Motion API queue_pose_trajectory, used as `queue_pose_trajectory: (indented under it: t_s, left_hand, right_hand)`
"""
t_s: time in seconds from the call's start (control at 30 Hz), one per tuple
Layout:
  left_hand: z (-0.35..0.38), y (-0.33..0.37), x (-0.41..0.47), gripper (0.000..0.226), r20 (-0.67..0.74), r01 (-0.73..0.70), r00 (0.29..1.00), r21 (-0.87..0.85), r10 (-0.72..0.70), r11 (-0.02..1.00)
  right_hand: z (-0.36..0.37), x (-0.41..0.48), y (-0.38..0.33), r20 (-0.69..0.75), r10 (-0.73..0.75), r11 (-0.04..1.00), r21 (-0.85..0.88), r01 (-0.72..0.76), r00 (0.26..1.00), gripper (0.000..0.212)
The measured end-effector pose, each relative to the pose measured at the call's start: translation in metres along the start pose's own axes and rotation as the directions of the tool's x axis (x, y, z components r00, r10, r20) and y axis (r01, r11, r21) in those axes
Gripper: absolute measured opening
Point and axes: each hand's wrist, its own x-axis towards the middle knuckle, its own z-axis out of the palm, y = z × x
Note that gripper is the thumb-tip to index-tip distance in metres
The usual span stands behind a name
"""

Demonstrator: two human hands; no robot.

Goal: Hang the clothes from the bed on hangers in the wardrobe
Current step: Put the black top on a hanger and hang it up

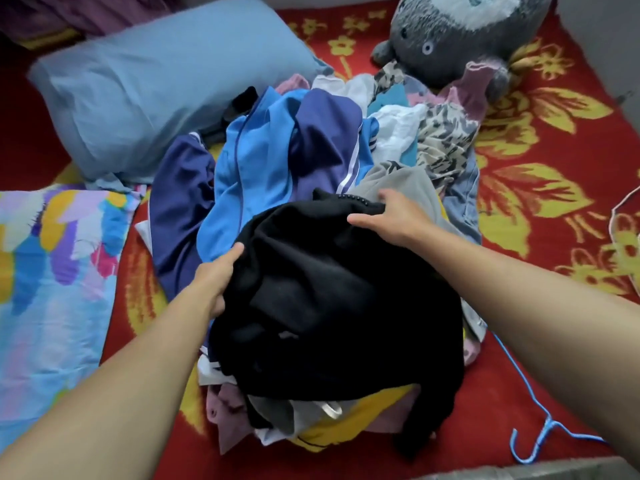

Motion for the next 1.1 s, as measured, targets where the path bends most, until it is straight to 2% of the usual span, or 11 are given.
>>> queue_pose_trajectory:
  t_s: [0.13, 0.23, 0.3, 0.37, 0.47, 0.57, 0.67, 0.8, 0.87, 1.0, 1.1]
  left_hand:
    - [0.002, -0.009, -0.048, 0.031, 0.173, 0.022, 0.984, 0.099, -0.039, 0.995]
    - [-0.01, -0.014, -0.098, 0.026, 0.242, -0.189, 0.96, 0.186, 0.142, 0.964]
    - [-0.018, -0.027, -0.127, 0.032, 0.215, -0.362, 0.928, 0.319, 0.305, 0.876]
    - [-0.023, -0.046, -0.153, 0.028, 0.202, -0.493, 0.87, 0.416, 0.45, 0.764]
    - [-0.029, -0.068, -0.193, 0.035, 0.179, -0.604, 0.765, 0.533, 0.619, 0.593]
    - [-0.033, -0.081, -0.245, 0.03, 0.189, -0.674, 0.661, 0.576, 0.726, 0.464]
    - [-0.035, -0.09, -0.314, 0.023, 0.256, -0.722, 0.606, 0.574, 0.753, 0.386]
    - [-0.047, -0.092, -0.401, 0.032, 0.321, -0.681, 0.689, 0.592, 0.65, 0.431]
    - [-0.053, -0.088, -0.434, 0.025, 0.305, -0.673, 0.695, 0.595, 0.651, 0.44]
    - [-0.052, -0.079, -0.465, 0.004, 0.281, -0.738, 0.584, 0.574, 0.761, 0.355]
    - [-0.045, -0.076, -0.45, 0.009, 0.25, -0.725, 0.506, 0.642, 0.826, 0.25]
  right_hand:
    - [0.0, -0.043, 0.022, 0.026, -0.121, 0.969, 0.221, 0.113, 0.992, 0.025]
    - [-0.022, -0.096, 0.053, -0.097, -0.155, 0.96, 0.22, 0.173, 0.983, 0.018]
    - [-0.041, -0.133, 0.069, -0.12, -0.143, 0.956, 0.241, 0.168, 0.982, 0.022]
    - [-0.057, -0.171, 0.082, -0.053, -0.16, 0.945, 0.279, 0.168, 0.986, 0.026]
    - [-0.072, -0.225, 0.097, 0.021, -0.25, 0.929, 0.286, 0.234, 0.968, 0.029]
    - [-0.087, -0.273, 0.111, -0.044, -0.29, 0.902, 0.323, 0.288, 0.956, 0.011]
    - [-0.109, -0.328, 0.118, -0.132, -0.314, 0.865, 0.369, 0.341, 0.94, 0.024]
    - [-0.155, -0.403, 0.126, -0.178, -0.34, 0.823, 0.419, 0.383, 0.924, 0.014]
    - [-0.18, -0.432, 0.126, -0.2, -0.37, 0.807, 0.414, 0.42, 0.907, 0.013]
    - [-0.204, -0.462, 0.118, -0.269, -0.423, 0.765, 0.405, 0.5, 0.865, 0.019]
    - [-0.195, -0.454, 0.121, -0.316, -0.39, 0.804, 0.34, 0.488, 0.865, 0.024]
